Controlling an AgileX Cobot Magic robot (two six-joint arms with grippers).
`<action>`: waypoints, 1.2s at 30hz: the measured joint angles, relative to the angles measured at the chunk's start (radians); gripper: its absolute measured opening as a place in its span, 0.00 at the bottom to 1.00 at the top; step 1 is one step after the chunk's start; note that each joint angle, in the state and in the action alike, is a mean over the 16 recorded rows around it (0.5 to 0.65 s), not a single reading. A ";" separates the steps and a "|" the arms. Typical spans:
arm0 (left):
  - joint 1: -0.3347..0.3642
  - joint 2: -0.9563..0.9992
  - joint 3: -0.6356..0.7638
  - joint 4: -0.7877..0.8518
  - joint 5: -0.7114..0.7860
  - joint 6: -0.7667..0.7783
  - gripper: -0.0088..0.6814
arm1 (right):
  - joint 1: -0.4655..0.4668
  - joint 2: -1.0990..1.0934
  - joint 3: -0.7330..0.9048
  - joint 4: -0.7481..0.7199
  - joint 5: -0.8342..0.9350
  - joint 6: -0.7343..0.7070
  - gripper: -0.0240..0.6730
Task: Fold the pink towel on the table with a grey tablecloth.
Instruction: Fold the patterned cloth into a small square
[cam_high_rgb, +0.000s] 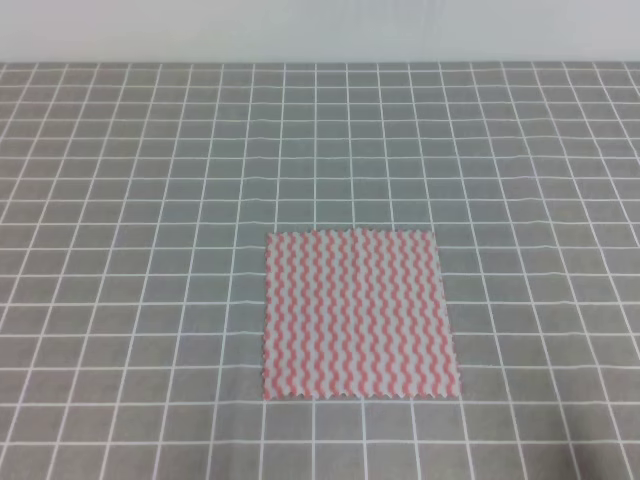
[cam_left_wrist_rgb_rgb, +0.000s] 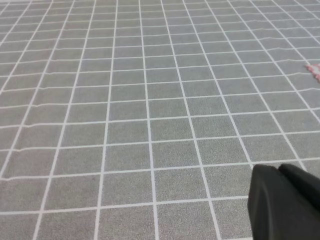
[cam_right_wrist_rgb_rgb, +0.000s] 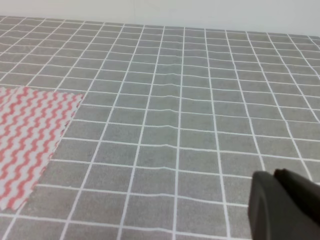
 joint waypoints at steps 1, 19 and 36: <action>0.000 0.000 0.000 0.003 -0.003 0.000 0.01 | 0.000 0.000 0.000 0.000 0.000 0.000 0.01; 0.000 -0.002 0.000 0.030 -0.045 0.000 0.01 | 0.000 0.000 0.000 0.000 0.000 0.000 0.01; 0.000 -0.004 0.000 0.009 -0.067 -0.046 0.01 | 0.000 -0.002 0.000 0.015 -0.012 0.001 0.01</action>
